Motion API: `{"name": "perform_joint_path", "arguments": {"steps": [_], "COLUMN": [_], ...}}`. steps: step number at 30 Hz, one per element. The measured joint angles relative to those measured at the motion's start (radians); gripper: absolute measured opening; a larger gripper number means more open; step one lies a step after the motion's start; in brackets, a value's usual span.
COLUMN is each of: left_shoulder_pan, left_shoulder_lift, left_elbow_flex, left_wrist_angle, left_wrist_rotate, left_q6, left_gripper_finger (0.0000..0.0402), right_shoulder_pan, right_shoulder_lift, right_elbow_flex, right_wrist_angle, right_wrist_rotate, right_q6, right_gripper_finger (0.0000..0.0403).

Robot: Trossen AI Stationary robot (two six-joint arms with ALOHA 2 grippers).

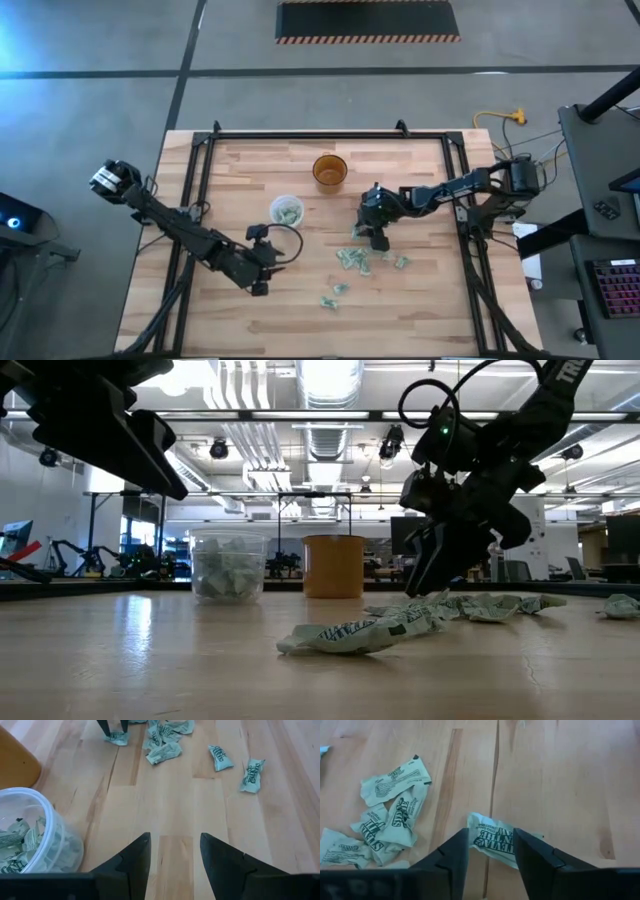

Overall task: Pick and place Stevia / Truvia into bins
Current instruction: Put the stevia packet into the transparent bin

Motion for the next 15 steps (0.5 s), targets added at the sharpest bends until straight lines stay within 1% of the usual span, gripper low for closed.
{"name": "perform_joint_path", "arguments": {"steps": [4, 10, 15], "left_shoulder_pan": [0.0, 0.0, 0.0], "left_shoulder_lift": [0.0, 0.0, 0.0], "left_elbow_flex": [-0.003, -0.005, -0.005], "left_wrist_angle": [0.0, 0.0, 0.0], "left_wrist_rotate": [0.0, 0.0, 0.0], "left_q6": [0.0, 0.0, 0.0], "left_gripper_finger": [0.0155, 0.0155, 0.0155], "right_shoulder_pan": [-0.002, -0.002, -0.001], "right_shoulder_lift": [-0.001, -0.034, -0.013], "right_elbow_flex": [0.0, 0.0, -0.003], "right_wrist_angle": [0.0, -0.02, -0.053], "right_wrist_rotate": [0.0, 0.0, 0.016], "right_q6": [-0.003, 0.0, 0.0], "right_gripper_finger": [0.016, 0.0179, 0.0192]}}
